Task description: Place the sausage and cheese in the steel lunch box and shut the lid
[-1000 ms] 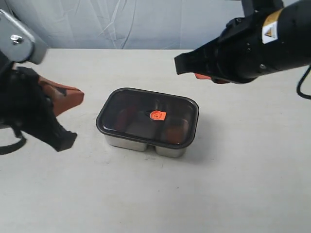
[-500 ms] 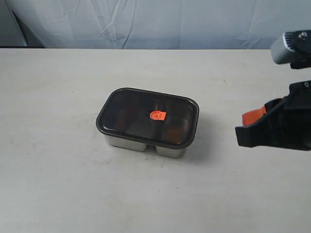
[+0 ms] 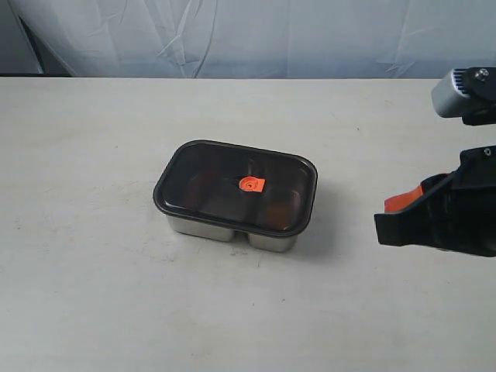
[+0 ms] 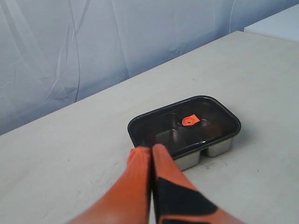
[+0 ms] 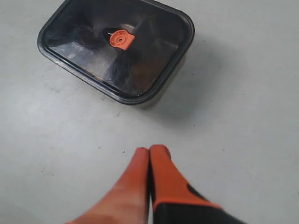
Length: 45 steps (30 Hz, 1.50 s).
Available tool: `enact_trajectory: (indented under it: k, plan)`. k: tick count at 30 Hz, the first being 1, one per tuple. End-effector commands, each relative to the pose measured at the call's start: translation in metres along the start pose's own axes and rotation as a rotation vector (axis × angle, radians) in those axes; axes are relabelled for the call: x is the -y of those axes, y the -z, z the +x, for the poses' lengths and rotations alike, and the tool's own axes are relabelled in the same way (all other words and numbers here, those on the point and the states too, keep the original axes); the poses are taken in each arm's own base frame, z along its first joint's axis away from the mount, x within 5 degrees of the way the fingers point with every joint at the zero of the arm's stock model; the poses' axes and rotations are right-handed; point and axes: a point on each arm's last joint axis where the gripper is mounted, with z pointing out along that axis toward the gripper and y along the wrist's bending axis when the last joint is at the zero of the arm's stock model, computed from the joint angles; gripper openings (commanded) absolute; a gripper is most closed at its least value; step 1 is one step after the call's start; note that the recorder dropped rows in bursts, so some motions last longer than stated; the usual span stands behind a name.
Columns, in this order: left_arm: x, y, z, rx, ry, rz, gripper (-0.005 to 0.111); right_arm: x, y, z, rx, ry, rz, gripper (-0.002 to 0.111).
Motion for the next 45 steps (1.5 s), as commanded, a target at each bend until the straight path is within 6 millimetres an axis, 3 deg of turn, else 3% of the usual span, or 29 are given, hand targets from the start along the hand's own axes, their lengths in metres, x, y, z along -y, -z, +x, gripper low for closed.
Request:
enact_trajectory:
  k: [1,5,9,12,15,21,40,45]
  plan:
    - [0.000,0.001,0.000,0.010,-0.001,0.001,0.000,0.000,0.000,0.000,0.012,0.004,-0.002,0.000]
    - [-0.003,0.004,-0.001,0.045,-0.019,-0.052,0.000,0.000,0.000,0.000,0.012,0.004,-0.002,0.000]
    - [-0.001,0.006,0.004,0.254,0.077,-0.198,0.000,0.000,0.000,0.000,0.012,0.004,-0.002,0.000]
    - [-0.006,-0.012,0.037,0.388,0.184,-0.431,0.000,0.000,0.000,0.000,0.018,-0.002,-0.009,0.000]
    - [-0.017,-0.033,0.083,0.315,0.392,-0.611,0.000,-0.001,0.000,0.000,0.017,-0.007,-0.013,0.000]
    - [-0.022,-0.040,0.113,0.257,0.508,-0.722,0.000,-0.001,0.000,0.000,0.019,-0.007,-0.014,0.000]
    - [-0.022,-0.041,0.115,0.236,0.482,-0.730,0.000,0.000,0.000,0.000,0.018,-0.012,-0.012,0.000]
    - [-0.022,-0.041,0.115,0.236,0.482,-0.730,0.000,0.015,0.034,0.028,0.248,-0.060,-0.050,0.000]
